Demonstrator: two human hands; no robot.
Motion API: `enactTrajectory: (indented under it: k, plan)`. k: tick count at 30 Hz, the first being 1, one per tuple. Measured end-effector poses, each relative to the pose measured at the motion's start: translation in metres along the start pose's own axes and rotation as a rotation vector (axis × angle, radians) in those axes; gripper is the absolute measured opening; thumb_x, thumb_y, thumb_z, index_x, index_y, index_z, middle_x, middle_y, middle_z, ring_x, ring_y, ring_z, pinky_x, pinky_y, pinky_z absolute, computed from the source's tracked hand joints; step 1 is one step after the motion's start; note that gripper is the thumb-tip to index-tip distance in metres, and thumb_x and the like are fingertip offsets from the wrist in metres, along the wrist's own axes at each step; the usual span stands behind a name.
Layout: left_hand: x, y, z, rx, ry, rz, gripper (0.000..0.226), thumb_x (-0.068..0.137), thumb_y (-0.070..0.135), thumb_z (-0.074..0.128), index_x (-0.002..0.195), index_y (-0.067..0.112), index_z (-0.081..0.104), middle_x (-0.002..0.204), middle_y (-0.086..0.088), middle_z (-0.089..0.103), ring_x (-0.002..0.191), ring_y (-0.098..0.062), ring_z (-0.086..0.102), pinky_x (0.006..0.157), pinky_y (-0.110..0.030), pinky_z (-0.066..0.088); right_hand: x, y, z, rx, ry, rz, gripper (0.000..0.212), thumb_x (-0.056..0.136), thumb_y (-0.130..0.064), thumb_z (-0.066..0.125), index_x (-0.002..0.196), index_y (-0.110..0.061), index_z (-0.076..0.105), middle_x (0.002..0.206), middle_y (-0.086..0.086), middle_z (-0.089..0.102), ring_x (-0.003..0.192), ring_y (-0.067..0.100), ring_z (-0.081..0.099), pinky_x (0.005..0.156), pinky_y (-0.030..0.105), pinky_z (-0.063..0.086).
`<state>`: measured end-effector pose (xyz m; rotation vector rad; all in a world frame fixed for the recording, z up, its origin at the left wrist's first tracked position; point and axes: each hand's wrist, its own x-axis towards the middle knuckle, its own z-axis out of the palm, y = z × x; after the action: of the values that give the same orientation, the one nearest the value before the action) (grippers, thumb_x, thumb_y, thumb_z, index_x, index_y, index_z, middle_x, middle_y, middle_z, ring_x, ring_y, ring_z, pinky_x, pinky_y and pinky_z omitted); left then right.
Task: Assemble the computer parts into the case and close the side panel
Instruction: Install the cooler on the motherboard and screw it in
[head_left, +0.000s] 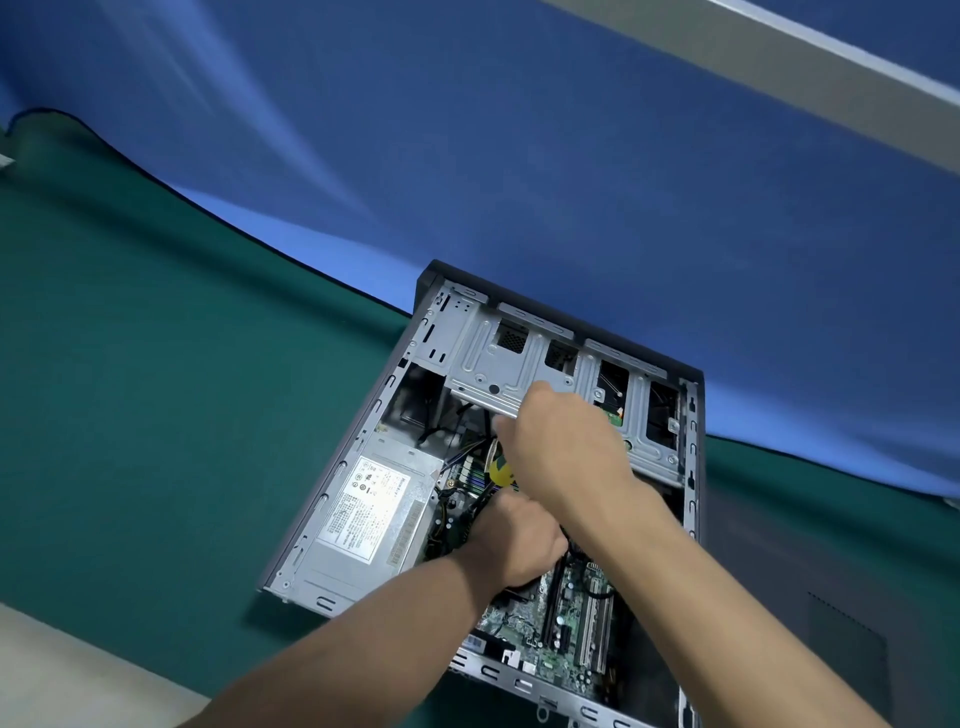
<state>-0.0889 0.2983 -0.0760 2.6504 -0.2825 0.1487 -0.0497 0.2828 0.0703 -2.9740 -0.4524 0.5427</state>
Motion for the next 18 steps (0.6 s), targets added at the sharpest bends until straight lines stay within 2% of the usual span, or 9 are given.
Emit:
enactTrajectory:
  k: [2,4,5,7,9,11,13,16,18]
  plan:
    - [-0.004,0.001,0.007,-0.026,-0.124,-0.042,0.027,0.052,0.05,0.057,0.041,0.026,0.065,0.044,0.017,0.058,0.043,0.006,0.055,0.041,-0.01,0.043,0.0,0.003,0.0,-0.027,0.015,-0.002,0.026,0.098,-0.035,0.044,0.104,-0.01,0.045,0.1,0.01,0.062,0.087,0.031,0.055,0.065,0.029,0.033]
    - [-0.002,-0.001,0.018,-0.076,-0.117,-0.056,0.027,0.047,0.054,0.069,0.046,0.028,0.065,0.045,0.017,0.057,0.045,0.004,0.055,0.041,-0.009,0.038,0.002,0.005,-0.004,0.046,-0.125,0.002,0.026,0.093,-0.032,0.052,0.106,-0.015,0.037,0.093,0.005,0.056,0.082,0.028,0.051,0.065,0.031,0.034]
    - [0.0,0.001,0.02,-0.085,-0.116,-0.056,0.024,0.05,0.049,0.07,0.048,0.026,0.064,0.045,0.014,0.057,0.045,-0.001,0.056,0.042,-0.01,0.038,0.002,0.007,-0.005,0.072,-0.167,-0.006,0.026,0.091,-0.027,0.054,0.108,-0.016,0.038,0.093,0.004,0.055,0.082,0.027,0.052,0.066,0.031,0.036]
    - [0.003,-0.007,0.03,-0.065,-0.139,-0.023,0.016,0.061,0.033,0.063,0.058,0.019,0.067,0.055,0.005,0.064,0.054,-0.014,0.062,0.051,-0.013,0.046,0.003,0.01,-0.004,0.054,-0.107,-0.015,0.014,0.093,-0.023,0.053,0.102,-0.016,0.044,0.094,0.007,0.06,0.08,0.027,0.053,0.065,0.03,0.038]
    - [0.003,-0.011,0.03,-0.039,-0.183,0.008,0.021,0.067,0.032,0.06,0.069,0.015,0.071,0.067,-0.002,0.069,0.064,-0.017,0.066,0.061,-0.019,0.052,0.002,0.01,-0.003,-0.019,0.017,-0.009,0.016,0.097,-0.028,0.049,0.091,-0.015,0.044,0.09,0.008,0.06,0.076,0.027,0.047,0.063,0.03,0.035]
    - [0.004,-0.009,0.03,0.026,-0.205,0.013,0.021,0.055,0.045,0.064,0.057,0.024,0.067,0.053,0.01,0.063,0.054,-0.005,0.061,0.049,-0.009,0.043,0.002,0.01,-0.002,-0.053,0.037,-0.007,0.023,0.098,-0.036,0.045,0.089,-0.015,0.041,0.086,0.008,0.056,0.075,0.027,0.044,0.063,0.03,0.034]
    - [0.005,-0.003,0.02,0.086,-0.223,-0.054,0.021,0.049,0.049,0.061,0.047,0.027,0.062,0.043,0.014,0.056,0.044,0.001,0.054,0.042,-0.009,0.035,0.001,0.011,-0.002,-0.031,-0.054,-0.008,0.024,0.095,-0.037,0.051,0.096,-0.016,0.038,0.082,0.004,0.049,0.078,0.027,0.046,0.064,0.031,0.034]
    - [0.003,-0.007,0.03,0.051,-0.22,-0.009,0.017,0.058,0.035,0.054,0.049,0.023,0.062,0.044,0.01,0.057,0.045,-0.007,0.056,0.045,-0.012,0.04,0.002,0.013,-0.004,0.001,-0.095,-0.015,0.018,0.092,-0.027,0.053,0.103,-0.015,0.046,0.088,0.005,0.059,0.08,0.028,0.051,0.063,0.03,0.036]
    - [0.004,-0.011,0.033,0.064,-0.201,0.061,0.014,0.064,0.032,0.056,0.057,0.023,0.064,0.051,0.009,0.061,0.051,-0.01,0.06,0.048,-0.014,0.045,0.001,0.014,-0.006,-0.028,-0.039,0.001,0.024,0.094,-0.036,0.051,0.102,-0.014,0.057,0.086,0.005,0.056,0.081,0.028,0.051,0.065,0.029,0.037]
